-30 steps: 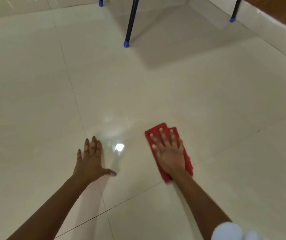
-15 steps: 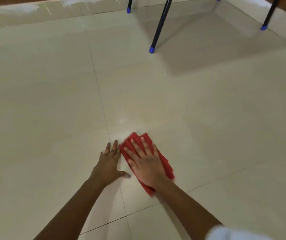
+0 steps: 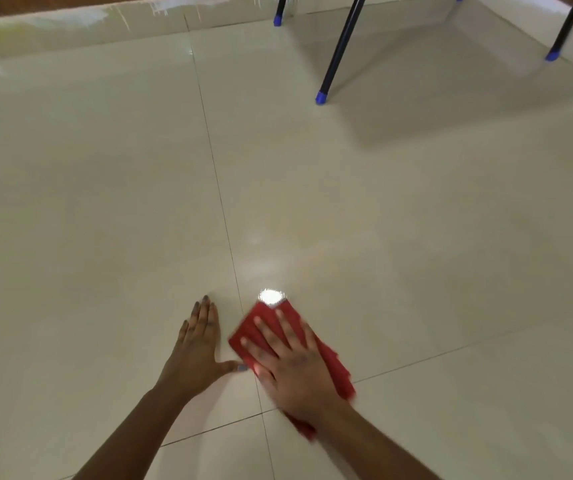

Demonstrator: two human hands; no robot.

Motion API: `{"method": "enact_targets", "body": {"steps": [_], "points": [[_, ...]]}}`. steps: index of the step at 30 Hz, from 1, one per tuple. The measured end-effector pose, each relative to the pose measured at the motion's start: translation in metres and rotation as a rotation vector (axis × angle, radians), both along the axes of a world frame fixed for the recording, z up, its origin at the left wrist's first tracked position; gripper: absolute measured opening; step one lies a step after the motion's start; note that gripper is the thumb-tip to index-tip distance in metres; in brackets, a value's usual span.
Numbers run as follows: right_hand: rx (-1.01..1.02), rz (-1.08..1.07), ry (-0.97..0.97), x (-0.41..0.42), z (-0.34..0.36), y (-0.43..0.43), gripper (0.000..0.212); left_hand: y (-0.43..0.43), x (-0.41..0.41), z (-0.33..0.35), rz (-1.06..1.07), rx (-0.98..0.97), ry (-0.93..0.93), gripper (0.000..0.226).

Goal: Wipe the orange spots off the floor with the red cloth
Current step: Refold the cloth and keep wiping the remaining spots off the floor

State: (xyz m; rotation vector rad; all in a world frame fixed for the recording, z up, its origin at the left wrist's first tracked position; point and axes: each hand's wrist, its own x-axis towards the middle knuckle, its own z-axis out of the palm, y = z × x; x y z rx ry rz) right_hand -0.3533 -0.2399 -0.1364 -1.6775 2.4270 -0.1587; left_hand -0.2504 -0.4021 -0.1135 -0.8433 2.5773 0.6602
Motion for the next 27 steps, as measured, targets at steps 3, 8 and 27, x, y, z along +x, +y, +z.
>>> {"method": "enact_targets", "body": {"steps": [3,8,27], "points": [[-0.02,-0.122,0.047,-0.015,-0.006,0.053,0.047,0.005,0.006,-0.003,-0.033,0.007,0.031,0.145],[0.045,-0.608,0.098,-0.095,-0.005,0.062,0.05,0.035,-0.023,-0.01,-0.216,0.017,0.048,0.143],[-0.031,-0.315,0.042,-0.036,-0.005,0.069,0.049,0.029,0.012,-0.012,-0.209,-0.076,0.017,0.134]]}}
